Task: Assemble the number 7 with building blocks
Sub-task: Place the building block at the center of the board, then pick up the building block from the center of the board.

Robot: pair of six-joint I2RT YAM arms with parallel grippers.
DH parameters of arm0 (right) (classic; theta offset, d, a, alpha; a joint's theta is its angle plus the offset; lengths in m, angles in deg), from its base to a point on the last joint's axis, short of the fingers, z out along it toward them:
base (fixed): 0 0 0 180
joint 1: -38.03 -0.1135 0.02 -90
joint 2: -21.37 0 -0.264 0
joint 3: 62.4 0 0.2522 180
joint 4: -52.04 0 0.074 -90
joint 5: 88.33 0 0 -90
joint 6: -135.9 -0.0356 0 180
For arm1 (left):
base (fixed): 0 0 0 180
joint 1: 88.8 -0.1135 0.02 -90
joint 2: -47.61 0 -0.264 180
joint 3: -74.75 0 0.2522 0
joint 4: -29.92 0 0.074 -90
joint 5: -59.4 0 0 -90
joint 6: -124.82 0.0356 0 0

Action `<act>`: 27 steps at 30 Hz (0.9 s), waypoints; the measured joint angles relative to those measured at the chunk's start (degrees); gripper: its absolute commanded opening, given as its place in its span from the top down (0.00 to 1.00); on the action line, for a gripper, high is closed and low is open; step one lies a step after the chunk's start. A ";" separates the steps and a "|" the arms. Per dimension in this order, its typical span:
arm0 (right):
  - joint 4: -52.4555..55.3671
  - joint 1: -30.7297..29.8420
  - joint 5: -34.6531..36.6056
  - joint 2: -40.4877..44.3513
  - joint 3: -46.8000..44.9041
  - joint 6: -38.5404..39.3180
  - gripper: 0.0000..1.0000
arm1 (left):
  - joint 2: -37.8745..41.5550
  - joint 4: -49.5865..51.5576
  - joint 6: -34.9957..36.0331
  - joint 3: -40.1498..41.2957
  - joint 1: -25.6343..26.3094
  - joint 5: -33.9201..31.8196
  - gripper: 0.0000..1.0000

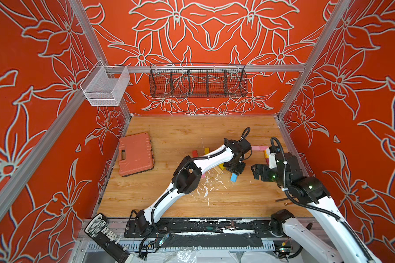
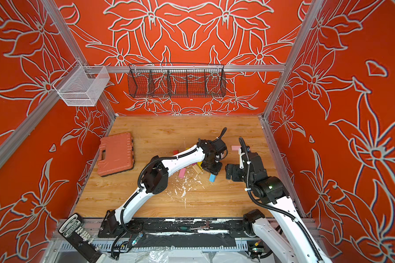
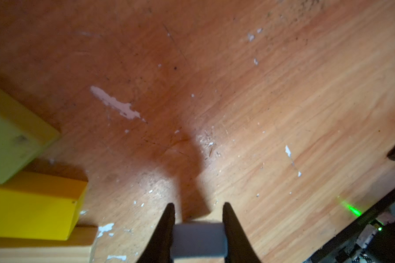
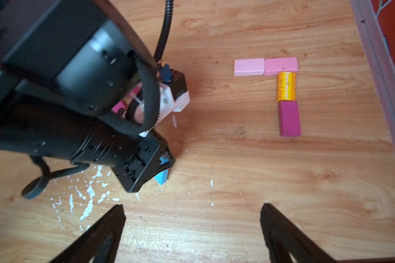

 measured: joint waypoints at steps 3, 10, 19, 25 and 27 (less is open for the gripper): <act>0.00 0.00 -2.12 1.73 -1.33 0.28 0.05 | -0.17 0.04 -0.46 -0.55 -0.02 0.11 0.37; -0.02 -0.02 -4.83 2.23 -1.77 -0.04 0.09 | 2.86 -3.52 -0.35 5.68 -2.08 2.12 0.14; -2.84 -0.46 -7.65 -5.46 -4.11 -1.57 0.10 | 29.90 -14.78 1.84 34.23 -13.27 4.92 0.02; -6.34 -1.99 -8.92 -19.32 -4.31 -0.46 0.10 | 49.44 -20.39 2.36 50.82 -18.53 6.34 0.02; -7.65 -2.62 -9.07 -23.56 -4.28 0.26 0.11 | 54.34 -20.85 2.27 55.71 -19.26 6.62 0.02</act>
